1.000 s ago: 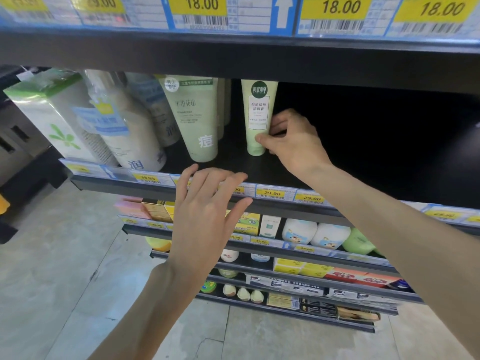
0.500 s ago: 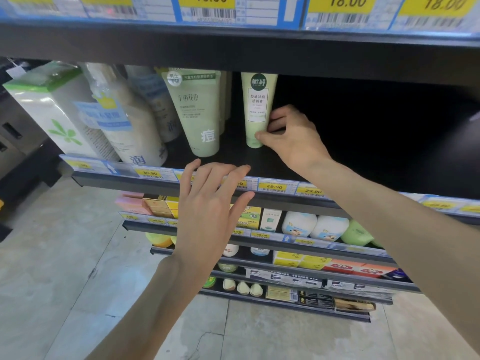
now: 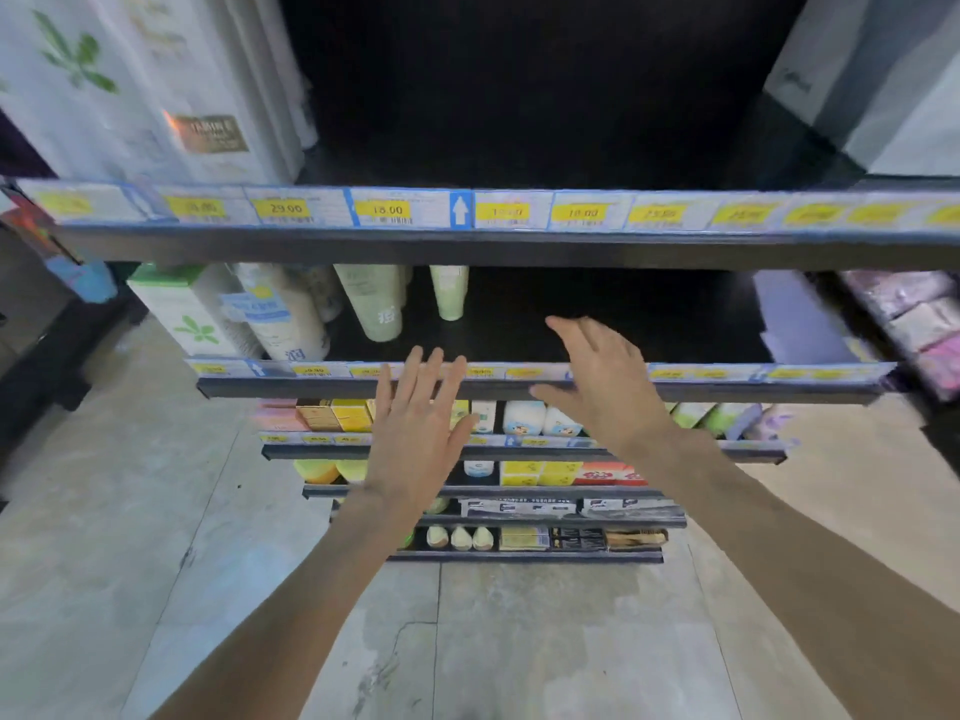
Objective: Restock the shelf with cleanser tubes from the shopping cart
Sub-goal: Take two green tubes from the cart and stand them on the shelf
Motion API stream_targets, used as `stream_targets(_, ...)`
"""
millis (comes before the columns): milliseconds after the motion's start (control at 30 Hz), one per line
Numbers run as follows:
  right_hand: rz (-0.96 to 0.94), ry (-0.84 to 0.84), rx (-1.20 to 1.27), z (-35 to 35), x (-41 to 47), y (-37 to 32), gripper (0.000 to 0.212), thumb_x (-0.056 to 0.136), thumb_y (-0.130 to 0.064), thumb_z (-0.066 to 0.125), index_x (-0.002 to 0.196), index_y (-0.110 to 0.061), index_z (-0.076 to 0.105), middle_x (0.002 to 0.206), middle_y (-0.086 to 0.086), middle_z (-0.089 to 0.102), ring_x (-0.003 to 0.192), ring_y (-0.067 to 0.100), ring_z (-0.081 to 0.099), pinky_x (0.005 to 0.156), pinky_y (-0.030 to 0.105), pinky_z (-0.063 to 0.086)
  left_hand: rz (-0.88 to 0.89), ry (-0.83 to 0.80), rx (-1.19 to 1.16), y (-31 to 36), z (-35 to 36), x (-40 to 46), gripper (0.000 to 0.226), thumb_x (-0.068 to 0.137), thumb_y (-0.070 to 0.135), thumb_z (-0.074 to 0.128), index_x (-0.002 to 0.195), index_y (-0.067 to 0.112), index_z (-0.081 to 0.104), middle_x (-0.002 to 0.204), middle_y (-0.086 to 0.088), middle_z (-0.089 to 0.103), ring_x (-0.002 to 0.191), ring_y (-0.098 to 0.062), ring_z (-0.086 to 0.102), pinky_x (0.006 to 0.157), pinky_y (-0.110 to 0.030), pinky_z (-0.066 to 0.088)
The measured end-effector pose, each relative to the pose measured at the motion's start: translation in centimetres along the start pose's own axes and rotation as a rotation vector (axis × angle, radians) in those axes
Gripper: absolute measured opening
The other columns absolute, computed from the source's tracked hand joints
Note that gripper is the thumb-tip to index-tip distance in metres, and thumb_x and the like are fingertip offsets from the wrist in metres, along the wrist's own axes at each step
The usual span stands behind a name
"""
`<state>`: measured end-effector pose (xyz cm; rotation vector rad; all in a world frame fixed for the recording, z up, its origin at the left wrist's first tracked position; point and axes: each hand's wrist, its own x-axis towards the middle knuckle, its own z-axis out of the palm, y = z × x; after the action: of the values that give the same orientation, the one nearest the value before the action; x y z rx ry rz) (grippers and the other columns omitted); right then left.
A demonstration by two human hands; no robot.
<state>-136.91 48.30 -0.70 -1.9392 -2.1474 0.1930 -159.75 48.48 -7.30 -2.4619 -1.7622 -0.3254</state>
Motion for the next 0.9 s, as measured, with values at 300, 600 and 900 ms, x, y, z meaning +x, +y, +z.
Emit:
stream_targets(300, 0.142, -0.075, -0.168, -6.2, -11.6, 2.3, 0.094, 0.092, -0.069, 0.056, 0.163, -0.03, 0.008, 0.17, 0.004, 0.013, 0.158, 0.028, 0.005, 0.126, 0.054, 0.009, 0.171, -0.079, -0.053, 10.3, -7.4, -4.8, 0.077, 0.1, 0.064, 0.009, 0.164, 0.024, 0.025, 0.171, -0.008, 0.022, 0.16, -0.032, 0.009, 0.126, -0.061, 0.013)
stream_targets(600, 0.331, -0.007, -0.172, -12.0, -29.8, 11.1, 0.093, 0.082, -0.066, 0.067, 0.158, -0.023, 0.032, 0.159, 0.008, 0.038, 0.147, 0.034, 0.033, 0.116, 0.052, 0.029, 0.34, -0.094, -0.121, 25.8, -10.5, -10.6, 0.065, 0.105, 0.057, 0.039, 0.16, 0.023, 0.037, 0.167, -0.007, 0.034, 0.158, -0.032, 0.019, 0.125, -0.062, 0.018)
stream_targets(900, 0.57, 0.028, -0.114, -17.1, -47.1, 23.8, 0.094, 0.09, -0.067, 0.061, 0.161, -0.026, 0.016, 0.166, 0.005, 0.021, 0.154, 0.031, 0.018, 0.122, 0.049, 0.016, 0.548, -0.142, -0.189, 46.8, -11.0, -15.8, 0.066, 0.099, 0.06, 0.04, 0.154, 0.022, 0.047, 0.163, -0.006, 0.041, 0.156, -0.028, 0.027, 0.124, -0.053, 0.01)
